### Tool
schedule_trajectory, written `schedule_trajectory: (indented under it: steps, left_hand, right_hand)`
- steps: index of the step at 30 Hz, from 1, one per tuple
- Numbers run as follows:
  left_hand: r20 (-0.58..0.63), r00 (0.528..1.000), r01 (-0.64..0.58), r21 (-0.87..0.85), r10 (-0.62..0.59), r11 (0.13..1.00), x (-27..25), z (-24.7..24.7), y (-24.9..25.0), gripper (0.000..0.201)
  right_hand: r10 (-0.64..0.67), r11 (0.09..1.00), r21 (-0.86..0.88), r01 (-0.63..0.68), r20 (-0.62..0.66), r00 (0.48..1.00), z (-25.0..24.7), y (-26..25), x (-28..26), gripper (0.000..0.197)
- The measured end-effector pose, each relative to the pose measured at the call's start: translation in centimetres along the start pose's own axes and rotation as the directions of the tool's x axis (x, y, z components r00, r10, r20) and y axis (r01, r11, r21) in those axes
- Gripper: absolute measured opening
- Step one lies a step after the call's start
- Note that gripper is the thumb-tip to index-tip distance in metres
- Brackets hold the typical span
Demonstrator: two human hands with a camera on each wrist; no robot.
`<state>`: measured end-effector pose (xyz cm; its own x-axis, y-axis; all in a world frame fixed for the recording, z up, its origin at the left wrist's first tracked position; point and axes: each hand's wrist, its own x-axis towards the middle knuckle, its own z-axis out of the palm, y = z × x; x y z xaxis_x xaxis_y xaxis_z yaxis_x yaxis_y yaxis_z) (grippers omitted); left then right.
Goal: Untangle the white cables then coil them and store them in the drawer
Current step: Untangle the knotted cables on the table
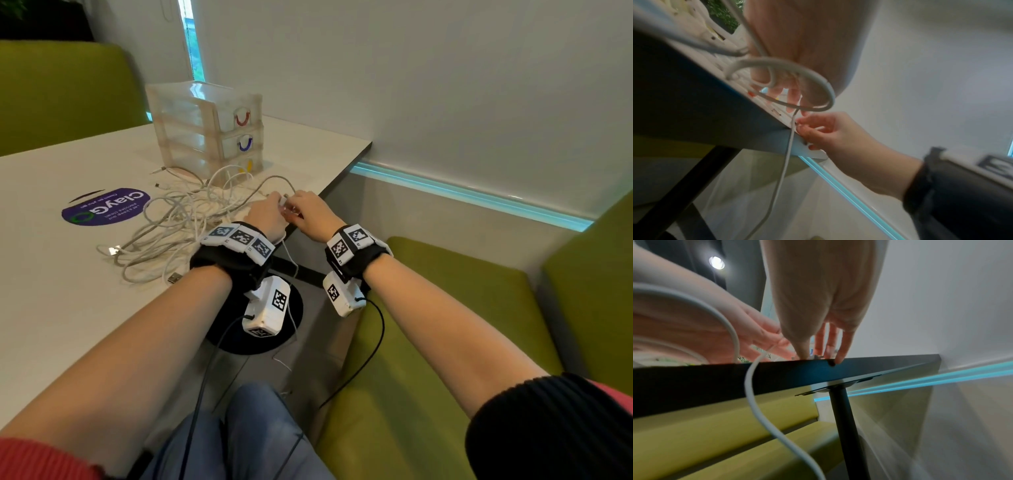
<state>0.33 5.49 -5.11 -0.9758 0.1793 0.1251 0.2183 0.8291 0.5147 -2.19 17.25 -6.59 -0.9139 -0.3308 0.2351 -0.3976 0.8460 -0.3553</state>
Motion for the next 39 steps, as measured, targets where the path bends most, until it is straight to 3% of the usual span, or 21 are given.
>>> schedule_trajectory:
  steps: [3,6,9,12,16,17,18,21,24,26,29,32,35,37,39]
  left_hand:
    - [0.057,0.998,0.034,0.06,-0.038,0.998,0.4,-0.1,-0.4,0.021]
    - [0.067,0.994,0.073,0.105,-0.081,0.992,0.8,-0.2,-0.6,0.026]
    - [0.102,0.988,0.098,0.152,-0.114,0.984,1.2,-0.4,-1.2,0.027]
    - [0.106,0.984,0.121,0.209,-0.146,0.97,1.3,-0.9,-1.5,0.033]
    - [0.135,0.969,0.164,0.281,-0.208,0.946,1.4,-1.3,-1.3,0.038]
    - [0.131,0.969,0.167,0.288,-0.212,0.943,1.4,-1.3,-1.2,0.038]
    - [0.116,0.972,0.165,0.29,-0.206,0.943,1.4,-1.2,-1.2,0.037]
    - [0.064,0.984,0.142,0.283,-0.166,0.949,0.9,-1.0,-1.1,0.034]
    - [0.047,0.992,0.098,0.258,-0.114,0.961,0.7,-1.1,-1.5,0.036]
    - [0.04,0.994,0.09,0.24,-0.103,0.967,0.7,-1.2,-1.6,0.036]
    - [0.048,0.994,0.088,0.207,-0.1,0.974,0.5,-1.2,-1.4,0.036]
    - [0.06,0.993,0.087,0.198,-0.101,0.976,0.3,-1.3,-1.4,0.035]
    - [0.091,0.989,0.094,0.218,-0.116,0.971,0.3,-1.5,-1.4,0.033]
    - [0.122,0.984,0.099,0.237,-0.131,0.966,0.4,-1.7,-1.3,0.034]
    - [0.149,0.979,0.098,0.248,-0.138,0.964,0.4,-1.9,-1.3,0.034]
  right_hand:
    - [-0.02,1.0,-0.002,0.02,-0.042,0.999,-0.1,0.3,-1.1,0.026]
    - [0.005,0.99,0.141,0.024,-0.2,0.98,-0.7,0.7,-2.8,0.026]
    - [0.03,0.992,0.128,0.015,-0.342,0.939,-2.2,1.5,-4.2,0.024]
    - [0.054,0.988,0.15,0.027,-0.507,0.86,-4.5,2.9,-5.3,0.024]
    - [0.123,0.969,0.236,0.067,-0.704,0.7,-7.5,5.0,-6.3,0.027]
    - [0.136,0.965,0.253,0.069,-0.707,0.694,-7.7,5.2,-6.4,0.027]
    - [0.136,0.964,0.258,0.059,-0.675,0.725,-7.9,4.9,-6.4,0.027]
    - [0.122,0.974,0.225,-0.035,-0.388,0.914,-6.1,3.4,-6.0,0.028]
    - [0.1,0.992,0.094,-0.088,-0.135,0.986,-3.1,2.4,-4.6,0.046]
    - [0.124,0.988,0.103,-0.118,-0.052,0.991,-1.9,1.1,-3.7,0.05]
    - [0.168,0.968,0.186,-0.166,0.009,0.986,-1.1,-0.7,-2.2,0.036]
    - [0.143,0.952,0.279,-0.124,-0.048,0.989,-0.9,-1.4,-1.7,0.024]
    - [0.121,0.887,0.454,-0.086,-0.05,0.991,-2.3,-1.7,-2.3,0.034]
    - [0.143,0.863,0.501,-0.056,-0.136,0.98,-3.7,-1.5,-2.7,0.038]
    - [0.218,0.87,0.49,-0.058,-0.276,0.936,-5.2,-1.1,-2.8,0.038]
